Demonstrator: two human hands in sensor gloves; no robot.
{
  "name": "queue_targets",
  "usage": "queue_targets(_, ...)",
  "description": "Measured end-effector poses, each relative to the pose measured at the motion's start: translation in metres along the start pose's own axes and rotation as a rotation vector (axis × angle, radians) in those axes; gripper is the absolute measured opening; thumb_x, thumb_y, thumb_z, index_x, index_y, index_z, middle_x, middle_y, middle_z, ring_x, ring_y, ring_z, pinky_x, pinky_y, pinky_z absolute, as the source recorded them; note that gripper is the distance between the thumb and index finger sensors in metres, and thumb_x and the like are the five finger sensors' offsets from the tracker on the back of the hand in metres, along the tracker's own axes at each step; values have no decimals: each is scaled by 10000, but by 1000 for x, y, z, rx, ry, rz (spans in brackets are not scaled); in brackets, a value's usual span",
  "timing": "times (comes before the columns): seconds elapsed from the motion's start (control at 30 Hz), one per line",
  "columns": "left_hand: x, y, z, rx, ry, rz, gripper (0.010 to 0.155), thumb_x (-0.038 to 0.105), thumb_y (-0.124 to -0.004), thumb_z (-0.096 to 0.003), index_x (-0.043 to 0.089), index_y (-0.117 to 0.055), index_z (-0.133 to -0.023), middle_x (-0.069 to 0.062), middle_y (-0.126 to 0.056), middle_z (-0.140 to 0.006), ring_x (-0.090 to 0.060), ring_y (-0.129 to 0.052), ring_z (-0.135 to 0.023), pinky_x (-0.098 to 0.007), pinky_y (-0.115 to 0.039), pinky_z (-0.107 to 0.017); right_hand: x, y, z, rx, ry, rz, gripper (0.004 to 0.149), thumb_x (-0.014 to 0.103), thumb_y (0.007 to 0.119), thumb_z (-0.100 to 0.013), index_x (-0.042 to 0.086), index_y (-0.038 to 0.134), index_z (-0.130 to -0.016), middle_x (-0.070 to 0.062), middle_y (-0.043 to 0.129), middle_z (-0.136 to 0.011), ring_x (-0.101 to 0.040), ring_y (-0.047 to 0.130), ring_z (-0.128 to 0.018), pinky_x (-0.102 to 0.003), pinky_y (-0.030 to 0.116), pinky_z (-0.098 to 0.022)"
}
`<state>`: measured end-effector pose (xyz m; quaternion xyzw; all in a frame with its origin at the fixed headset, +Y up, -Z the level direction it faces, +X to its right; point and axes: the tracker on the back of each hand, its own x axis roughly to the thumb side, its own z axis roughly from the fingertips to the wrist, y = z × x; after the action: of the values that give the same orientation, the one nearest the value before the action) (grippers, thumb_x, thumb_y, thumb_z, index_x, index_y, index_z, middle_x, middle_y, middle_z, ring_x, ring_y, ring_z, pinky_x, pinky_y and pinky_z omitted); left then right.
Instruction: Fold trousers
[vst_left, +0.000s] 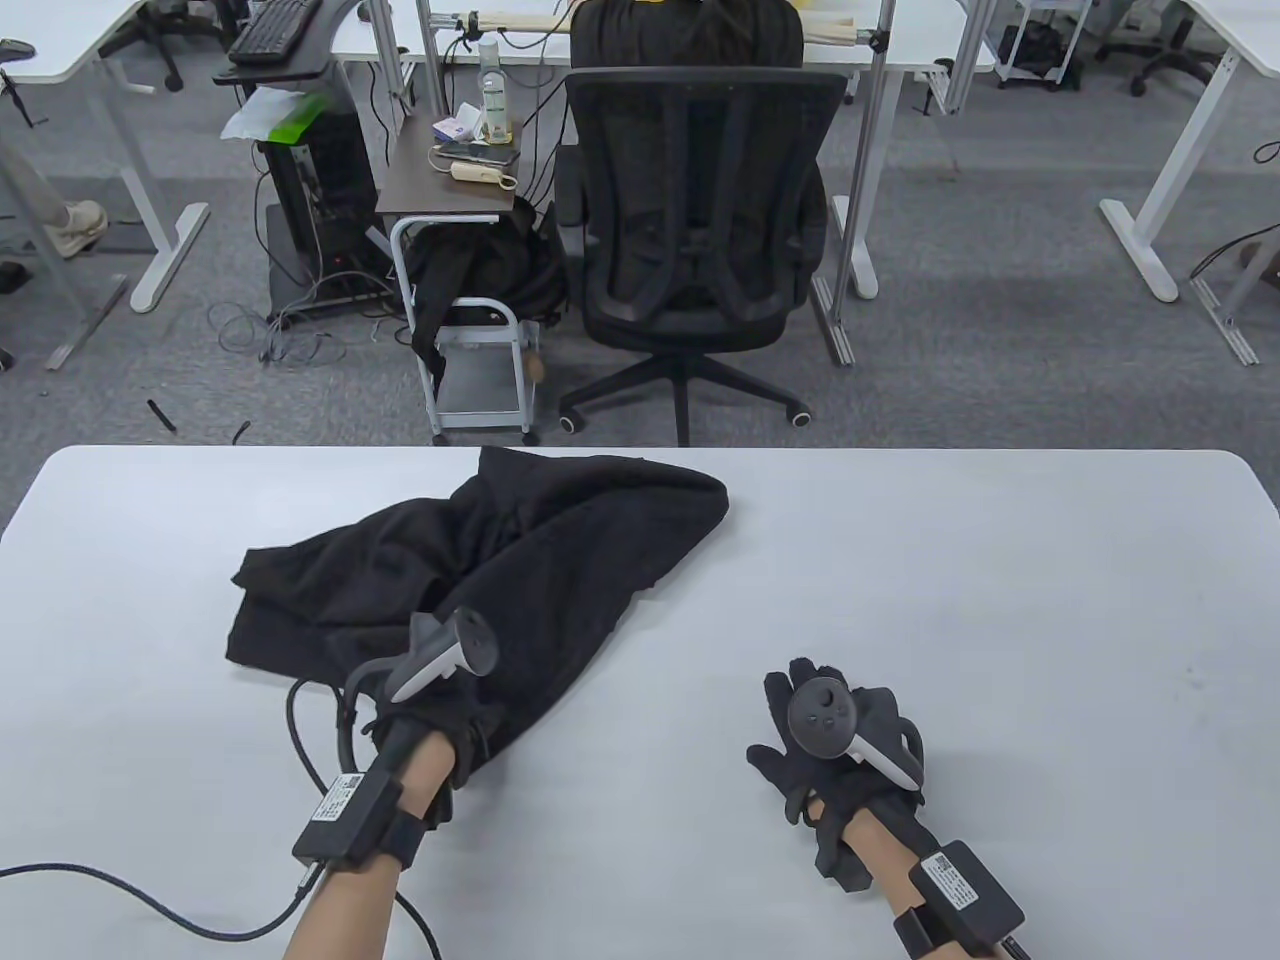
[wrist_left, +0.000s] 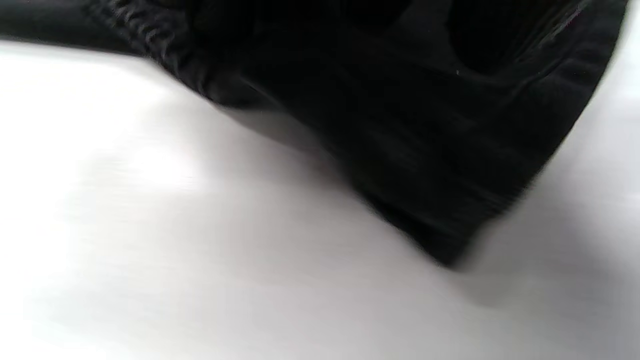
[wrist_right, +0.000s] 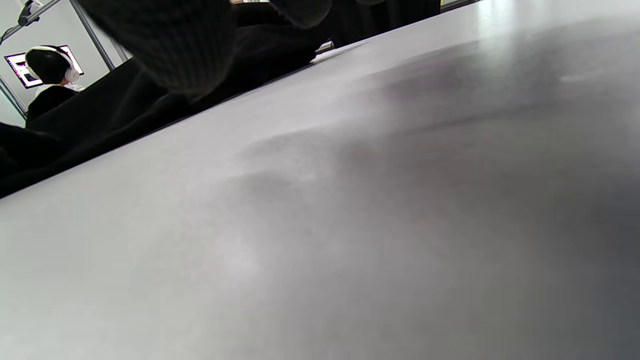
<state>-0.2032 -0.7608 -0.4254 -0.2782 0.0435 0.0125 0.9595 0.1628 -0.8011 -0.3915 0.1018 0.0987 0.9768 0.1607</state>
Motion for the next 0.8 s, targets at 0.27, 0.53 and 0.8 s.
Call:
queue_targets(0.27, 78, -8, 42, -131, -431, 160, 683, 606, -675, -493, 332, -488, -1091, -115, -604, -1180, -394, -700, -987, -556, -595, -738, -3, 3, 0, 17, 6, 7, 804, 552, 728, -458, 189, 394, -1093, -153, 278, -1149, -487, 311, -1056, -692, 295, -721)
queue_targets(0.53, -7, 46, 54, 334, -307, 423, 727, 607, -704, -492, 341, -415, -1105, -75, -452, -1235, -397, -498, -1107, -591, -506, -772, -1, 3, 3, 14, 3, 4, 804, 552, 727, -458, 186, 395, -1093, -154, 280, -1149, -488, 316, -1054, -692, 298, -720)
queue_targets(0.8, -83, -5, -8, 213, -5, 486, 848, 613, -746, -486, 304, -251, -1101, -78, -271, -1244, -412, -323, -1129, -612, -400, -786, -1, 8, 0, 33, 6, 13, 802, 552, 726, -459, 188, 395, -1092, -156, 282, -1149, -488, 320, -1053, -692, 299, -720)
